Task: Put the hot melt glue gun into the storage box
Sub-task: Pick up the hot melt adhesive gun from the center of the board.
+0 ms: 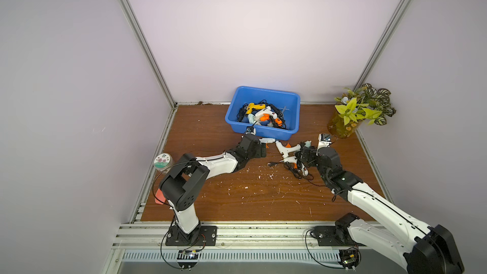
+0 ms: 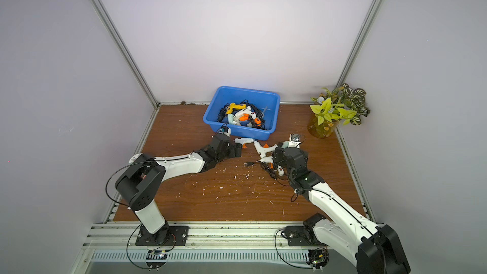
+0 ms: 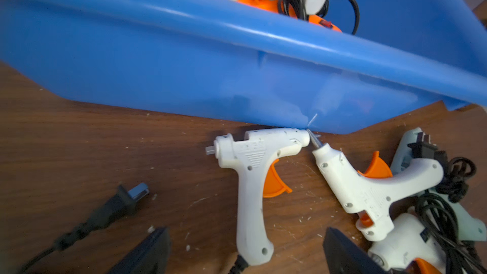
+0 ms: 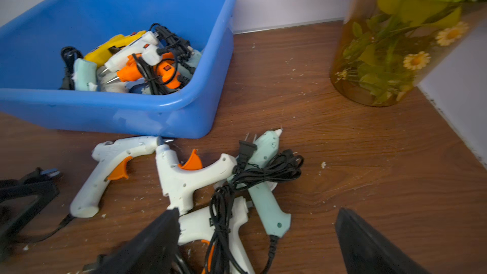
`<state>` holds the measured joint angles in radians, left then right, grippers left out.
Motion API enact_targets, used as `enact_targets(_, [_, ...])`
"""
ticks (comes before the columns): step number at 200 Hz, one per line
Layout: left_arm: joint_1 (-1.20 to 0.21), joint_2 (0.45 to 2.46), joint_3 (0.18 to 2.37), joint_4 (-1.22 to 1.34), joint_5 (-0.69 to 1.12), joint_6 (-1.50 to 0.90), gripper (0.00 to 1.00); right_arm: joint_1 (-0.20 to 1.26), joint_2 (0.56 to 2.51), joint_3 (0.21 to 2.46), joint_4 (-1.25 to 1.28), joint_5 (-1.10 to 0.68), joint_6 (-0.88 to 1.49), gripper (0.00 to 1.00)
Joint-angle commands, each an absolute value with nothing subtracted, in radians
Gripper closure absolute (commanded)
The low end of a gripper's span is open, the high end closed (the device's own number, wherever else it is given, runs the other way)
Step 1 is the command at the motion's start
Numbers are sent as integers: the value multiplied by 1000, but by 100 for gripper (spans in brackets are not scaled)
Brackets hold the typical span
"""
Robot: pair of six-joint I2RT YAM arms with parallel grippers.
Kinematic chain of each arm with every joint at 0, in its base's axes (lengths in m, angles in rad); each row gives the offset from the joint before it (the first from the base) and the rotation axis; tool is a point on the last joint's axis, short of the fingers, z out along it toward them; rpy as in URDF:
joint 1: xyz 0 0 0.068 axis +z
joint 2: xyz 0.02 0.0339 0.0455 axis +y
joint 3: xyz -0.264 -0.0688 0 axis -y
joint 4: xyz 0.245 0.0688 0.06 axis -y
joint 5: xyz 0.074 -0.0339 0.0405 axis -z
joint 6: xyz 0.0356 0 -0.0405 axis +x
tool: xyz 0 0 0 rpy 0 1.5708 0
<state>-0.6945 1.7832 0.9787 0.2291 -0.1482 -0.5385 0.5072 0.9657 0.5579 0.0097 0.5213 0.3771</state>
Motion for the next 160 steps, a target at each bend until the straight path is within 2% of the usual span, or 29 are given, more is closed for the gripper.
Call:
enact_targets(1, [-724,1834,1042,130,-184,-493,8,499,931,546,11,631,411,1])
enact_targets(83, [-734,1985,1182,-20,-242,-458,28,494,816,475,27,716,452,1])
enact_targets(160, [-734,2094,1287,-132,-313,-455,34,493,715,424,68,716,450,1])
